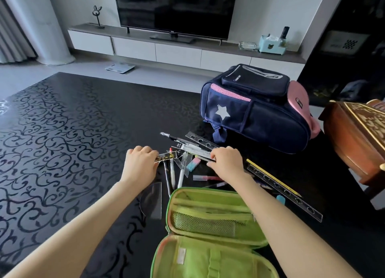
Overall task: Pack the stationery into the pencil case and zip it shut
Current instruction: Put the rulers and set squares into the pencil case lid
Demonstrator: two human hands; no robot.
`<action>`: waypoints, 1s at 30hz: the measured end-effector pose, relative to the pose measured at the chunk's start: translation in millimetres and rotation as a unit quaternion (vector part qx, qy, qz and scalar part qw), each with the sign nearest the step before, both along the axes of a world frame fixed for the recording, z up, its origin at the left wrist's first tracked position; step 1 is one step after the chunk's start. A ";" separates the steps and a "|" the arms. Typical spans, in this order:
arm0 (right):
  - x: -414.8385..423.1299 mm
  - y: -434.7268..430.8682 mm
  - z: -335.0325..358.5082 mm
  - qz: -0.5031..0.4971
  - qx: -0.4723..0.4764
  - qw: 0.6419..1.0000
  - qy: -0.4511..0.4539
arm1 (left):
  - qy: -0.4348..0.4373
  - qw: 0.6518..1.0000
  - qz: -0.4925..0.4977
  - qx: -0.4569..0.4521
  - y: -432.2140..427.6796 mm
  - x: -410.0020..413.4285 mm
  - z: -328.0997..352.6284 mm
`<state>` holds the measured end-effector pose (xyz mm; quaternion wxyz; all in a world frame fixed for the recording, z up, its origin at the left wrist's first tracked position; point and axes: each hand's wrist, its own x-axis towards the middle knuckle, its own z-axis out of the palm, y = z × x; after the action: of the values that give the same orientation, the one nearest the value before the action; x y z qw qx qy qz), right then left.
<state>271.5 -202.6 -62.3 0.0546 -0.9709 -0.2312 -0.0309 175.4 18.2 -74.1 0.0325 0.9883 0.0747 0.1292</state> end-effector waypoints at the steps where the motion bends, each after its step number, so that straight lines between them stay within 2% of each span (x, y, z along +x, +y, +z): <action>1: 1.7 3.1 -2.3 0.000 -0.023 1.000 -0.009 | 0.016 1.000 0.009 0.000 2.8 6.5 -1.7; 4: 7.6 8.7 -9.1 0.003 -0.060 0.998 -0.030 | 0.100 0.995 0.021 0.004 11.2 25.1 -5.9; 6: 8.2 8.7 -12.9 0.017 -0.074 0.997 -0.029 | 0.117 0.993 0.000 0.000 13.9 28.2 -8.7; 9: 6.2 5.1 -17.0 0.038 -0.081 0.995 -0.032 | 0.089 0.995 -0.032 -0.026 14.4 24.0 -11.0; 13: 6.5 -4.1 -11.4 0.027 -0.056 0.997 -0.054 | 0.004 0.994 -0.042 -0.101 15.5 14.0 -6.0; 17: 10.9 -9.9 -1.5 0.038 -0.073 0.997 0.009 | -0.031 0.988 -0.022 -0.148 11.3 10.6 8.8; 20: 23.1 -6.9 -0.2 0.020 -0.045 0.998 -0.038 | -0.039 0.985 -0.006 -0.168 5.0 12.2 19.3; 24: 35.1 3.9 -4.8 0.035 -0.109 0.993 -0.032 | -0.056 0.979 -0.012 -0.194 -2.7 13.2 32.9; 26: 34.2 6.2 -9.4 0.049 -0.120 0.990 -0.059 | -0.067 0.975 -0.034 -0.207 -7.7 11.0 40.2; 28: 30.4 3.2 -11.1 0.034 -0.069 0.993 -0.088 | -0.078 0.970 -0.074 -0.219 -14.0 5.8 46.4; 30: 22.3 -6.1 -4.0 -0.013 0.034 0.996 -0.076 | -0.092 0.966 -0.122 -0.208 -22.1 -2.7 49.2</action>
<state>293.9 -208.7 -66.4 0.0691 -0.9663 -0.2206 -0.1133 172.6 -4.0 -24.8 0.2595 0.9454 -0.0245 0.1959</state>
